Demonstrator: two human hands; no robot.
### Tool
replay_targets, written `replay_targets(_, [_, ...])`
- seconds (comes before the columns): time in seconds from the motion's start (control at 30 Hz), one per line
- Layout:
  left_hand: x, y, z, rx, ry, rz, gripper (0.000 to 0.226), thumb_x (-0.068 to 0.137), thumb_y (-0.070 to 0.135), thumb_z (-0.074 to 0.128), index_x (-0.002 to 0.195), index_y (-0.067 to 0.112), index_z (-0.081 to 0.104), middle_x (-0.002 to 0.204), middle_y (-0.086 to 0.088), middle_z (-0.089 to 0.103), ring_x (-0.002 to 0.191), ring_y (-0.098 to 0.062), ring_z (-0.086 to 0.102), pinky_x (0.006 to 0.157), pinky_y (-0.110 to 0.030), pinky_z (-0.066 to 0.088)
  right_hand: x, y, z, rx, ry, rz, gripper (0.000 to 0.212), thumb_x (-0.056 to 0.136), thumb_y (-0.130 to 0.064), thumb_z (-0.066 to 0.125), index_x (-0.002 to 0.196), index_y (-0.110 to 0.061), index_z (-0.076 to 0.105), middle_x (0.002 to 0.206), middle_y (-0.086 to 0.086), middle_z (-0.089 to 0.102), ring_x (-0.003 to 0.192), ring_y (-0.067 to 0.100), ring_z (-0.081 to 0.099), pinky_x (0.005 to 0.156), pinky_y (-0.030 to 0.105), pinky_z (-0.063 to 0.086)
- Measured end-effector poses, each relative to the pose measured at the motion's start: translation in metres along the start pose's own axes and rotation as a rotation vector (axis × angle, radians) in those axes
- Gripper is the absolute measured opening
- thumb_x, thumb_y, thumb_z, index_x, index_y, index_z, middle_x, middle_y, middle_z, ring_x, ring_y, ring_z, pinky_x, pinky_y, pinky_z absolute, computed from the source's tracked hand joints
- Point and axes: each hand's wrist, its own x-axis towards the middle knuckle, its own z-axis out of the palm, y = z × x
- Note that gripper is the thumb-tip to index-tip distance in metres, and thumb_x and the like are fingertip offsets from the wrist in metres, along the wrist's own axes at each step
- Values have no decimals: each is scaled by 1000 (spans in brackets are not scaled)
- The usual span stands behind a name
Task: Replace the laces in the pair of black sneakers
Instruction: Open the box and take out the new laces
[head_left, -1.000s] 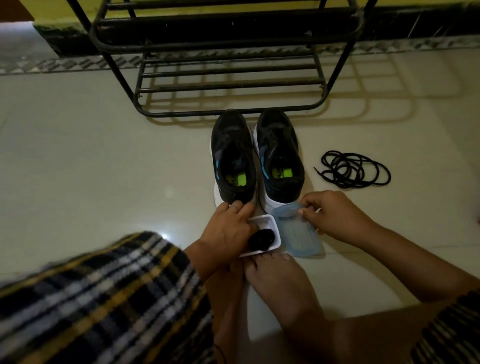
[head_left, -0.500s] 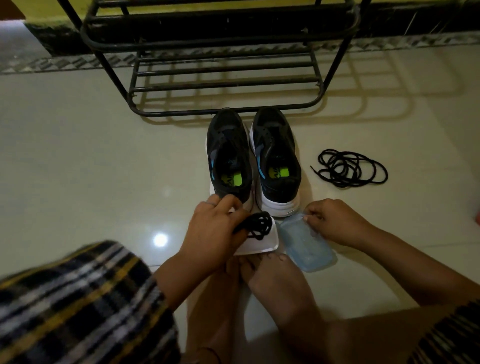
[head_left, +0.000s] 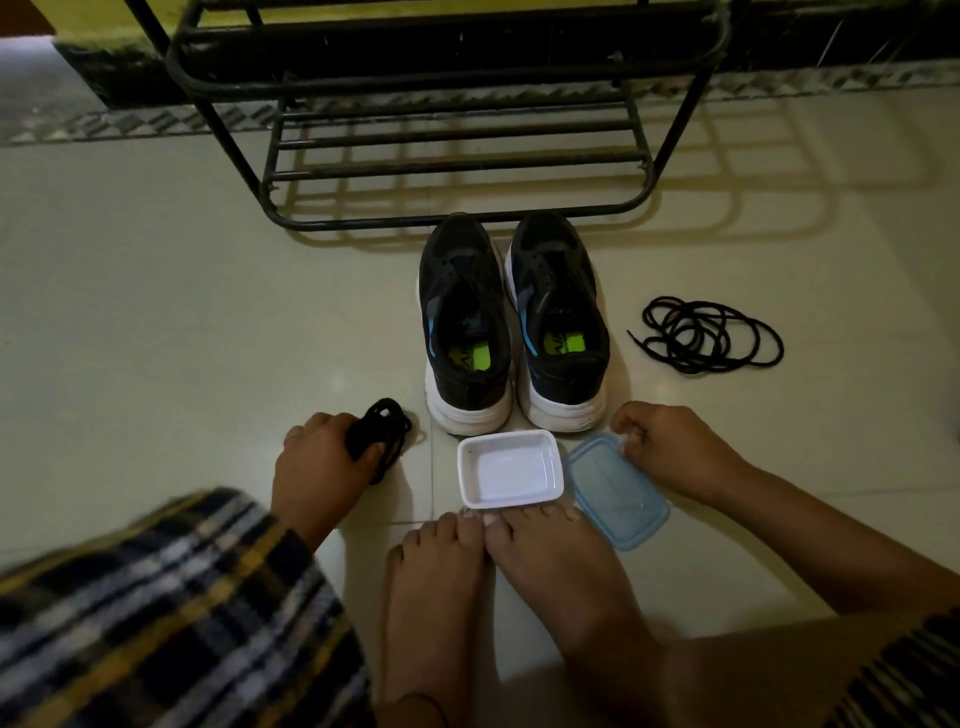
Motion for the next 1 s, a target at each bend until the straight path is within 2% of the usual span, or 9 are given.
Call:
replay_targets(0.17, [-7, 7, -5, -110, 79, -12, 50, 84, 30, 66, 128, 11, 52, 130, -13, 47, 118, -37, 42, 96, -44, 37, -6, -5, -18, 98, 313, -26, 19, 86, -1, 50, 92, -12, 64, 75, 8, 64, 57, 16, 53, 53, 26, 38])
replay_targets(0.3, [-14, 21, -13, -228, 231, 87, 45, 86, 23, 64, 127, 12, 51, 133, -12, 43, 120, -36, 38, 97, -45, 36, 15, 7, -46, 60, 589, -44, 16, 87, -8, 54, 98, -4, 65, 93, 15, 65, 79, 26, 56, 70, 28, 38])
replay_targets(0.4, [-15, 34, -13, -297, 242, 173, 40, 87, 23, 61, 125, 14, 52, 131, -9, 44, 119, -31, 39, 97, -42, 36, 39, 26, -62, -100, 446, 118, 52, 85, -25, 66, 127, 0, 51, 130, 23, 52, 118, 39, 44, 98, 39, 35])
replay_targets(0.5, [-21, 48, -9, -316, 229, 276, 39, 86, 18, 62, 124, 15, 53, 131, -6, 45, 113, -21, 40, 94, -35, 37, 54, 38, -68, -278, 214, 234, 97, 77, -47, 71, 149, -9, 18, 156, 12, 19, 141, 34, 16, 112, 44, 19])
replay_targets(0.6, [-28, 54, -6, -324, 193, 372, 40, 85, 28, 54, 124, 17, 53, 131, -4, 44, 107, -14, 40, 92, -29, 35, 64, 39, -66, -290, 142, 262, 102, 79, -47, 68, 151, -13, 5, 158, 9, 14, 144, 33, 9, 114, 41, 14])
replay_targets(0.7, [-30, 54, -5, -354, 204, 412, 40, 84, 31, 51, 123, 20, 52, 132, -2, 42, 107, -12, 40, 90, -29, 36, 65, 39, -62, -412, 126, 256, 95, 82, -46, 67, 151, -13, 10, 152, 13, 27, 137, 35, 23, 109, 40, 24])
replay_targets(0.8, [-29, 53, -6, -387, 250, 394, 39, 84, 15, 62, 122, 18, 53, 133, -4, 42, 102, 2, 28, 87, -30, 35, 60, 44, -52, -531, 204, 182, 64, 85, -38, 65, 139, -12, 42, 137, 16, 46, 124, 36, 38, 99, 42, 35])
replay_targets(0.9, [-29, 52, -5, -381, 224, 400, 41, 84, 15, 63, 123, 19, 52, 133, -4, 41, 104, -4, 34, 87, -29, 35, 50, 45, -38, -629, 347, -17, 23, 75, -16, 76, 93, -3, 71, 93, 19, 65, 95, 37, 55, 80, 42, 41])
replay_targets(1.0, [-30, 53, -3, -365, 179, 419, 44, 81, 26, 55, 125, 20, 51, 132, 0, 41, 106, -19, 46, 90, -27, 34, 41, 45, -28, -640, 404, -151, 21, 50, 4, 84, 60, -1, 67, 59, 16, 62, 66, 35, 58, 64, 39, 44])
